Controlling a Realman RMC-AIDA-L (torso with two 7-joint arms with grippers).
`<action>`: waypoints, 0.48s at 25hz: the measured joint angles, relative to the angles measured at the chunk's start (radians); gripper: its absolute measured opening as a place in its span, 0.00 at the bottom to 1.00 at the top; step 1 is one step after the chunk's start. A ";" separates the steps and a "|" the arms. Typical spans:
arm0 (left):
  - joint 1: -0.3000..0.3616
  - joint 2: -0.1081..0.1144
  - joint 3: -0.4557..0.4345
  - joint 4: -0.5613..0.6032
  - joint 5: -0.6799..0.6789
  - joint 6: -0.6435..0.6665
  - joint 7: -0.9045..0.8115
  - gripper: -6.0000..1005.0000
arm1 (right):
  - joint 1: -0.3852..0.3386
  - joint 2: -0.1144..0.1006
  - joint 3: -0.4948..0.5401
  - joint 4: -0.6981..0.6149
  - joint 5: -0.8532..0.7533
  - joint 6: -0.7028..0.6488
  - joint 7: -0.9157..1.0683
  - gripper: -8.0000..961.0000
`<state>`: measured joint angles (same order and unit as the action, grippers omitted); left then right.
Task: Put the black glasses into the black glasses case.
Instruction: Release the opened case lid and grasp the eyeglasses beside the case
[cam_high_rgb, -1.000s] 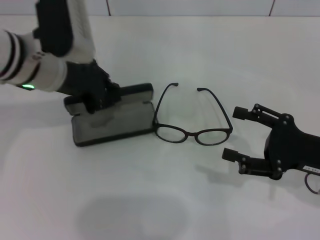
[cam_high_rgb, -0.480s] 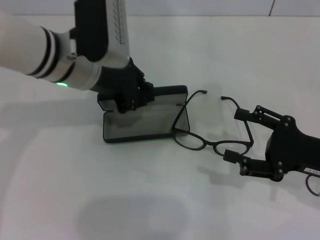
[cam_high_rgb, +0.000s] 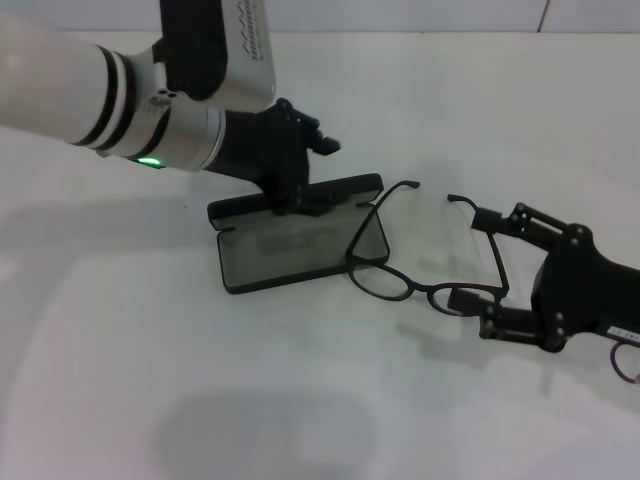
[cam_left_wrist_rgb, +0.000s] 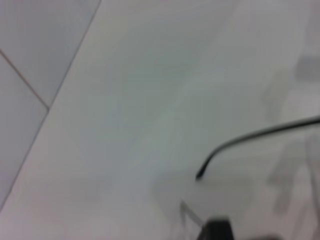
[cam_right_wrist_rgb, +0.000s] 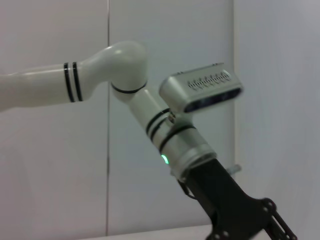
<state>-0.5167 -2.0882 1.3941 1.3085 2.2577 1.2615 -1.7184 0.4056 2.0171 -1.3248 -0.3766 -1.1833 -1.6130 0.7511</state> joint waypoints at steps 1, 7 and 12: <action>0.006 0.000 -0.007 -0.001 -0.038 0.001 0.004 0.43 | 0.000 0.000 0.001 0.000 0.005 0.005 0.001 0.85; 0.090 -0.002 -0.073 -0.074 -0.423 -0.018 0.052 0.56 | 0.038 -0.013 -0.019 -0.138 -0.072 0.090 0.209 0.83; 0.171 -0.003 -0.077 -0.193 -0.662 -0.023 0.156 0.65 | 0.062 -0.037 -0.016 -0.575 -0.474 0.156 0.791 0.81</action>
<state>-0.3458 -2.0916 1.3167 1.1151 1.5956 1.2385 -1.5623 0.4673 1.9796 -1.3409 -0.9519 -1.6578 -1.4568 1.5419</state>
